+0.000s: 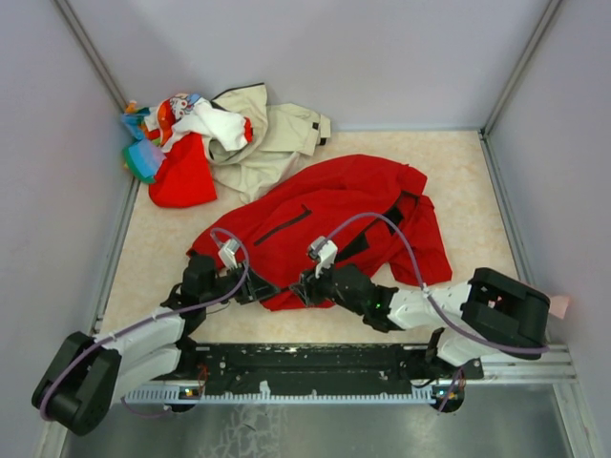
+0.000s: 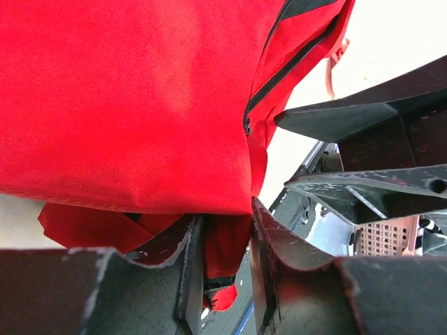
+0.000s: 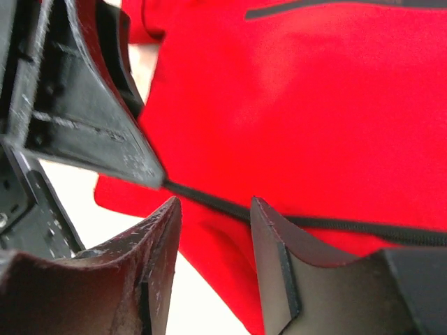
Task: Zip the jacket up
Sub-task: Zip the zipper on the jacket.
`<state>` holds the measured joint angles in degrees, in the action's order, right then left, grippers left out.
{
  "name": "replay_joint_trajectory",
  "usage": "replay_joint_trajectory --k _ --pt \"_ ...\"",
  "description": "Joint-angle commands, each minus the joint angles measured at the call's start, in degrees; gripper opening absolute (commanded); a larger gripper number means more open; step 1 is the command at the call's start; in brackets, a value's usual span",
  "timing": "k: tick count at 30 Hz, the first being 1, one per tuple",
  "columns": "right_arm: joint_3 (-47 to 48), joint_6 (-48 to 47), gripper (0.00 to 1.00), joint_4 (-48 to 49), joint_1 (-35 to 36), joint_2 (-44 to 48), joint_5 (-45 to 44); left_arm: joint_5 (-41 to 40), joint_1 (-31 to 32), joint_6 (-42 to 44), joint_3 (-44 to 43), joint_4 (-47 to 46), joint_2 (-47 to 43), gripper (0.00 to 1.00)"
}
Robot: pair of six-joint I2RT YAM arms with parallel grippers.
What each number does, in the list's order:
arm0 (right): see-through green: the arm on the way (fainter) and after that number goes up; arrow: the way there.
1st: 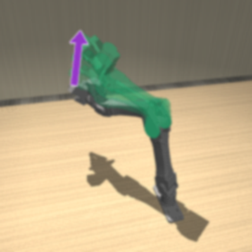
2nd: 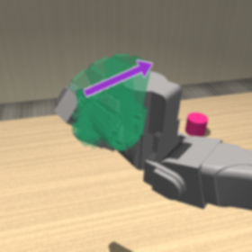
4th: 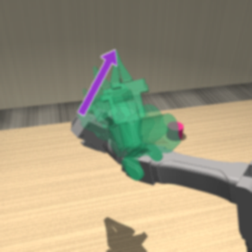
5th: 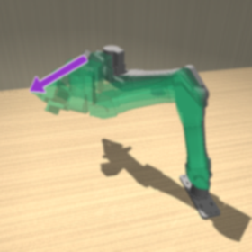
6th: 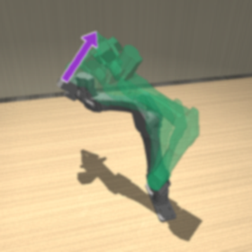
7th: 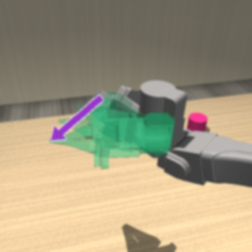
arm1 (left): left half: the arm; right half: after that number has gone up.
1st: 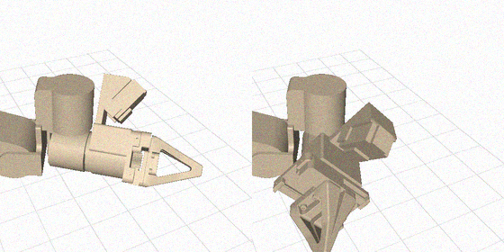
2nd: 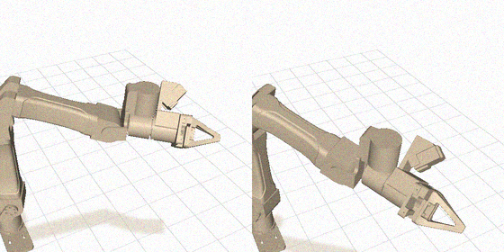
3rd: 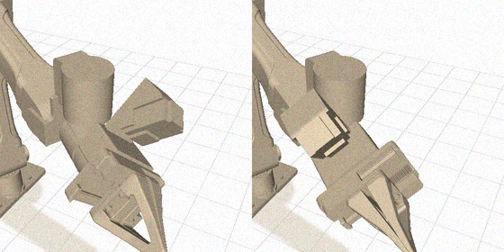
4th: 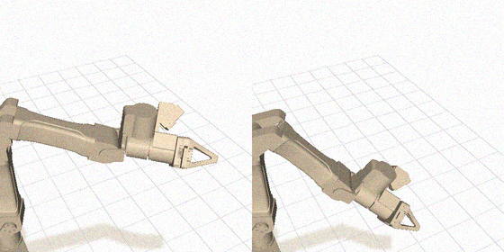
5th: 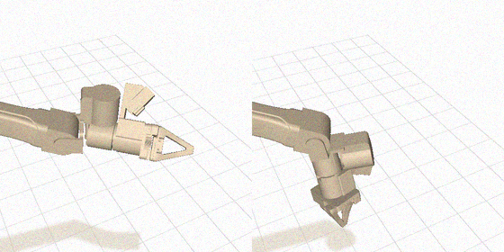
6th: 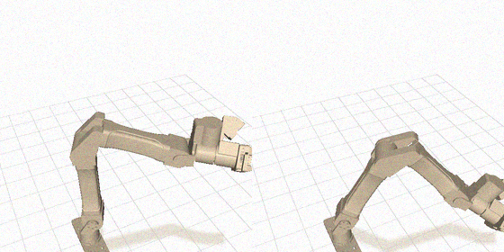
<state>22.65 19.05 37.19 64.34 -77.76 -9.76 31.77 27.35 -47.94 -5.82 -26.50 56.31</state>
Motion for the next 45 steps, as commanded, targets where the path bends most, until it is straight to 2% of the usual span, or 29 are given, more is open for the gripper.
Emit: replay_joint_trajectory --k 1,5,15,18,23,29,34,40,45 --pt "5.58 -0.68 0.41 2.23 0.49 -2.08 0.35 -0.44 0.34 1.02 0.96 -2.12 -1.36 0.34" --pt "5.39 0.75 0.29 0.97 0.51 -3.70 0.49 -0.39 0.35 1.15 0.84 -2.12 -1.02 0.32" --pt "2.04 2.39 0.15 -0.27 2.91 -6.39 0.34 -1.52 0.33 0.27 1.42 -2.21 -0.90 0.27" --pt "1.79 2.73 0.13 -0.98 3.43 -7.44 -0.30 -1.83 0.39 -0.08 1.49 -1.92 -1.17 0.24" --pt "2.00 3.19 0.16 -1.68 3.73 -6.62 -0.68 -1.89 0.34 -0.02 1.46 -1.67 -1.56 0.18" --pt "4.16 0.70 0.27 -9.30 3.71 2.91 -0.65 -2.06 0.36 0.32 1.90 -0.89 -2.63 0.15" --pt "4.08 0.38 0.30 -13.59 0.89 8.67 2.05 -1.92 0.36 0.78 1.71 -0.58 -3.12 0.14" --pt "-0.57 3.38 0.29 -9.17 -6.42 11.88 6.07 -1.72 0.39 0.92 1.87 -0.57 -3.42 0.14" --pt "-2.66 4.36 0.28 -3.45 -10.43 8.31 9.82 -1.52 0.35 1.19 1.80 -0.72 -3.49 0.14"
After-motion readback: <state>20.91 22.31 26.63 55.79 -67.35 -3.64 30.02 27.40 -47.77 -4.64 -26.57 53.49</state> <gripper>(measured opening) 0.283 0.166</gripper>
